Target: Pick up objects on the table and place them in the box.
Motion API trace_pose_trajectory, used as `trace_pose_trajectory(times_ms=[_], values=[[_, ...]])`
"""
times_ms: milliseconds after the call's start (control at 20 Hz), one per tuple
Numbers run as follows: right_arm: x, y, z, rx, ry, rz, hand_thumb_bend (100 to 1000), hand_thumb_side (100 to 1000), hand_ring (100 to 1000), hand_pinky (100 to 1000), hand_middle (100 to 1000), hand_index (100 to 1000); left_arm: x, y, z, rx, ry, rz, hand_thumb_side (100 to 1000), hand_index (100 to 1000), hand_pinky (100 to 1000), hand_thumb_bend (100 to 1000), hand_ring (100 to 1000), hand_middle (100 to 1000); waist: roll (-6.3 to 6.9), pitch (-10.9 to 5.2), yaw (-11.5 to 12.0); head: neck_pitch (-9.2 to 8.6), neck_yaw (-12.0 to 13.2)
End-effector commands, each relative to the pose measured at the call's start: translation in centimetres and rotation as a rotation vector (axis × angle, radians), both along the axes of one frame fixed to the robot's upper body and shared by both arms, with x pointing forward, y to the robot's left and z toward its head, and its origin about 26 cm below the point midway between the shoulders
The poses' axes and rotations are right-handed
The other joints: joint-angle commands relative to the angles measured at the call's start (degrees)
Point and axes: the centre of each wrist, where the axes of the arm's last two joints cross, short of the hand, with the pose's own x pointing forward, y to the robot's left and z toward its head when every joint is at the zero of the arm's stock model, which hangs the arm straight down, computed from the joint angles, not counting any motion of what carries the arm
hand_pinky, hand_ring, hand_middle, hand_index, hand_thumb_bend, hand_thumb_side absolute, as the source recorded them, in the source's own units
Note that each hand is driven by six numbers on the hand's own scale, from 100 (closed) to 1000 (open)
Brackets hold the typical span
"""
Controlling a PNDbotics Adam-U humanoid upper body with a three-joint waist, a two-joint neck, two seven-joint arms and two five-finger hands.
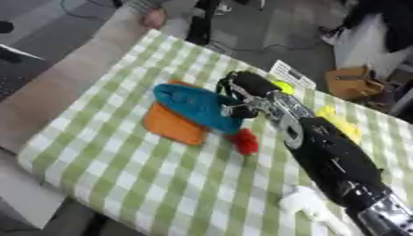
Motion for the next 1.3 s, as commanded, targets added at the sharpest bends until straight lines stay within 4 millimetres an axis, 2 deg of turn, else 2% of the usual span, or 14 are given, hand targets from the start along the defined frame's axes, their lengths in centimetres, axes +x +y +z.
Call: trace_pose_trajectory(times_ms=[50,100,150,200,250,300,400,450,500,550,750,1000,1300], values=[[0.3,-0.2,1.9,-0.002,-0.054,0.002,100,100,371,188,480,534,-0.3,-0.4,1.1,-0.001,-0.041,-0.02,1000,813,514,161,722,790,0.11,0.37,0.02,-0.76,-0.36],[0.3,-0.2,1.9,-0.002,-0.055,0.006,100,100,383,203,493,550,-0.3,-0.4,1.1,-0.001,-0.041,-0.021,1000,813,514,161,722,790,0.09,0.39,0.03,-0.77,-0.34],[0.2,-0.1,2.1,-0.004,-0.06,0.018,100,124,464,274,570,625,-0.3,-0.4,1.1,-0.001,-0.041,-0.021,1000,813,514,161,720,790,0.06,0.41,0.03,-0.78,-0.33],[0.2,0.0,2.1,-0.005,-0.065,0.027,100,183,491,308,598,648,-0.3,-0.4,1.1,-0.001,-0.04,-0.022,1000,813,514,161,720,790,0.05,0.42,0.03,-0.77,-0.32],[0.2,0.1,2.2,-0.013,-0.068,0.04,222,382,634,475,758,765,-0.3,-0.4,1.1,-0.001,-0.04,-0.022,1000,813,513,161,719,790,0.04,0.42,0.04,-0.79,-0.36],[0.2,0.1,2.2,-0.021,-0.069,0.048,257,430,678,522,789,788,-0.3,-0.5,1.1,-0.001,-0.04,-0.022,1000,813,513,161,719,790,0.04,0.42,0.05,-0.8,-0.38],[0.2,0.1,2.4,-0.034,-0.071,0.057,257,430,678,522,789,788,-0.3,-0.5,1.1,0.0,-0.041,-0.022,1000,813,513,161,719,790,0.04,0.43,0.04,-0.82,-0.39],[0.1,0.2,2.5,-0.047,-0.073,0.063,496,655,885,821,954,930,-0.3,-0.4,1.1,0.0,-0.04,-0.021,1000,813,513,161,718,790,0.06,0.42,0.02,-0.84,-0.41],[0.1,0.3,2.6,-0.059,-0.077,0.067,518,667,898,845,964,938,-0.3,-0.4,1.1,0.0,-0.04,-0.021,1000,813,513,161,718,790,0.08,0.42,-0.01,-0.86,-0.4],[0.1,0.4,2.9,-0.066,-0.086,0.069,589,702,933,903,985,967,-0.3,-0.4,1.0,0.0,-0.039,-0.02,1000,813,512,160,718,789,0.11,0.42,-0.07,-0.87,-0.41],[-0.2,0.6,3.7,-0.057,-0.153,0.064,633,757,968,940,1000,1000,-0.3,-0.4,1.0,0.001,-0.038,-0.017,1000,813,512,160,717,789,0.26,0.42,-0.4,-0.91,-0.35],[-0.4,0.7,4.2,-0.032,-0.227,0.051,636,766,975,952,1000,1000,-0.3,-0.2,0.9,0.003,-0.035,-0.011,1000,813,513,159,717,790,0.62,0.16,-1.05,-0.98,-0.66],[-0.5,0.2,5.2,-0.041,-0.269,0.035,610,747,966,948,1000,1000,-0.3,0.0,0.7,0.007,-0.029,0.0,1000,813,516,159,719,790,1.63,-0.94,-2.72,-1.07,-0.84]])
